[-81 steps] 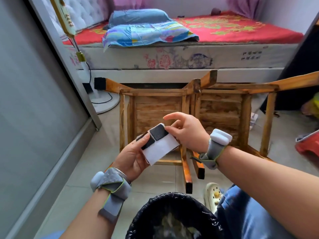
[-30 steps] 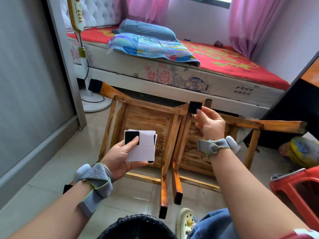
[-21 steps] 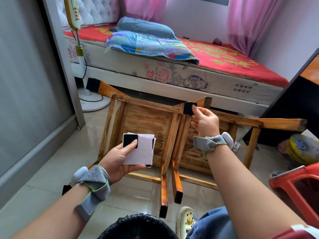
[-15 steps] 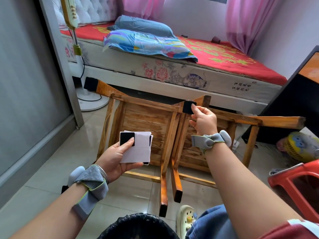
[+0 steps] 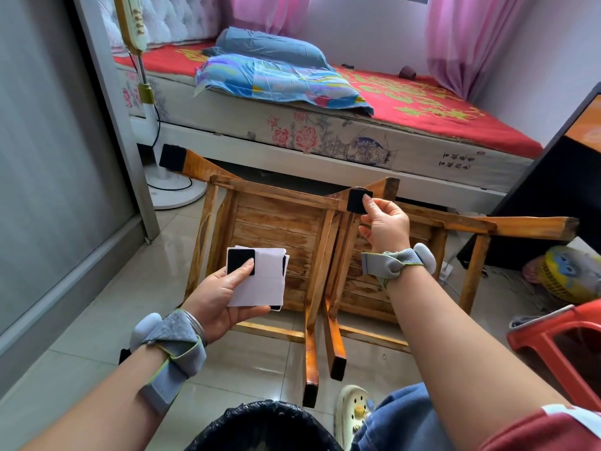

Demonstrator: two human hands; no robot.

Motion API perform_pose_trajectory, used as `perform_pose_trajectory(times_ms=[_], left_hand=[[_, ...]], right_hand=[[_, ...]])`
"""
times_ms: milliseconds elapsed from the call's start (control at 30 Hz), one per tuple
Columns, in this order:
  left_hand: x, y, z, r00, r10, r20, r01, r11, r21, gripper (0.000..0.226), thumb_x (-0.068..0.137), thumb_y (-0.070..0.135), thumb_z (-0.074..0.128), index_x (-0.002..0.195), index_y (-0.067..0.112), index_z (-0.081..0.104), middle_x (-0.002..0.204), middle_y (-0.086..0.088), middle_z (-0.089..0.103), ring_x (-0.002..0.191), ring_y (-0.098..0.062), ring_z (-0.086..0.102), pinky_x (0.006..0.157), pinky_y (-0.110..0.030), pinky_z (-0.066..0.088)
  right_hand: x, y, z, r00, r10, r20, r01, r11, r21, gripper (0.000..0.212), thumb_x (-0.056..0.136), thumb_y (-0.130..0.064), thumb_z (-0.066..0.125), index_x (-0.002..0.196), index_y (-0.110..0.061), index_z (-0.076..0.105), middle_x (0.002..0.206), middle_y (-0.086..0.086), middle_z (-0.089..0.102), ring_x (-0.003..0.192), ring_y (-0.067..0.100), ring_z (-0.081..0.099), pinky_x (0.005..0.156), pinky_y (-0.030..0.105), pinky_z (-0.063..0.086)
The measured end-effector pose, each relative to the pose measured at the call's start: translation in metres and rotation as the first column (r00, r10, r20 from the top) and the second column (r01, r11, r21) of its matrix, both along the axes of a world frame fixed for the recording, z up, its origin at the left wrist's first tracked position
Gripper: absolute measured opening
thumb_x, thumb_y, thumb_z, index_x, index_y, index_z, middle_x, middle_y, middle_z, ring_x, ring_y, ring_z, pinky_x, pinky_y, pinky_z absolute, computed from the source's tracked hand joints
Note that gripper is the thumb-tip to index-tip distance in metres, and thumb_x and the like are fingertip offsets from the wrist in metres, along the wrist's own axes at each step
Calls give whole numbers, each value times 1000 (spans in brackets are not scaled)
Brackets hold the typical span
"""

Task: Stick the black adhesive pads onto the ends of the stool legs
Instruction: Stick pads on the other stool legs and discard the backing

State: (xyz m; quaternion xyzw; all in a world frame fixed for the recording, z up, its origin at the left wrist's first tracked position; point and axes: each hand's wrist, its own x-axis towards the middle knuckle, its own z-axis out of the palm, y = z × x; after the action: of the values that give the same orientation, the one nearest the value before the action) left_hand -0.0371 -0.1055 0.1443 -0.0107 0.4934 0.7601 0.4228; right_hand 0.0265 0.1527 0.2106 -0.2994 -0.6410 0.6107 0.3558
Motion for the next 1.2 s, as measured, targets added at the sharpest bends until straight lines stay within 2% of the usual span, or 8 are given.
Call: perform_pose_trajectory(times_ms=[167, 300, 467, 567, 700, 900, 1033, 1200], left_hand=[[2, 0, 1, 1000, 3, -17, -3, 999, -35, 33, 77, 29, 65, 106, 14, 59, 103, -18, 61, 86, -34, 68, 49, -36, 57], [3, 2, 2, 1000, -12, -27, 11, 999, -51, 25, 82, 28, 62, 104, 15, 59, 105, -18, 60, 93, -37, 63, 48, -36, 58], [4, 0, 2, 999, -5, -42, 3, 998, -56, 25, 80, 28, 63, 102, 16, 61, 101, -16, 62, 82, -33, 69, 48, -36, 58], [5, -2, 1, 999, -1, -38, -1, 999, -54, 32, 76, 30, 66, 105, 17, 60, 103, -17, 62, 75, -30, 72, 48, -36, 58], [7, -2, 1, 999, 3, -48, -5, 998, -55, 34, 71, 31, 68, 102, 17, 62, 101, -16, 62, 72, -29, 72, 49, -37, 57], [8, -2, 4, 998, -1, -62, -1, 999, -36, 33, 74, 31, 67, 103, 17, 62, 103, -16, 62, 73, -28, 72, 49, -35, 57], [13, 0, -3, 998, -39, -47, 35, 997, -73, 31, 76, 31, 66, 103, 17, 61, 103, -17, 61, 73, -28, 72, 48, -35, 57], [14, 2, 2, 998, -36, -59, 32, 997, -64, 28, 78, 31, 65, 102, 17, 62, 102, -16, 62, 76, -29, 71, 49, -34, 57]], right_hand=[[-1, -1, -1, 1000, -5, -1, 5, 1000, 10, 11, 88, -31, 62, 82, -23, 58, 82, -2, 61, 71, 9, 59, 59, 20, 53], [-5, -2, -3, 998, -69, 0, 69, 993, 91, 13, 88, -31, 63, 81, -23, 55, 79, -2, 60, 68, 9, 59, 52, 16, 53], [-8, -6, -9, 992, -124, -10, 123, 971, 205, 21, 88, -33, 62, 95, -16, 51, 87, 5, 60, 72, 16, 59, 63, 31, 55], [-7, -6, -9, 993, -119, 13, 116, 981, 154, 29, 88, -36, 61, 106, -18, 48, 96, 8, 62, 73, 16, 64, 57, 24, 55], [-10, -7, 1, 997, 20, 80, -23, 999, 38, 44, 87, -48, 57, 122, -23, 48, 112, 6, 63, 80, 18, 68, 50, 22, 54], [-17, -12, 11, 998, 62, -12, -63, 998, -30, 38, 88, -42, 59, 122, -25, 59, 108, 6, 69, 78, 18, 69, 52, 23, 55], [-8, -6, -9, 997, 68, -47, -70, 996, -51, 41, 87, -39, 61, 125, -24, 57, 109, 8, 69, 82, 17, 70, 61, 25, 59], [-2, 7, -15, 935, 294, -199, -327, 931, -160, 49, 89, -17, 59, 136, -18, 45, 117, 11, 60, 99, 23, 64, 85, 32, 57]])
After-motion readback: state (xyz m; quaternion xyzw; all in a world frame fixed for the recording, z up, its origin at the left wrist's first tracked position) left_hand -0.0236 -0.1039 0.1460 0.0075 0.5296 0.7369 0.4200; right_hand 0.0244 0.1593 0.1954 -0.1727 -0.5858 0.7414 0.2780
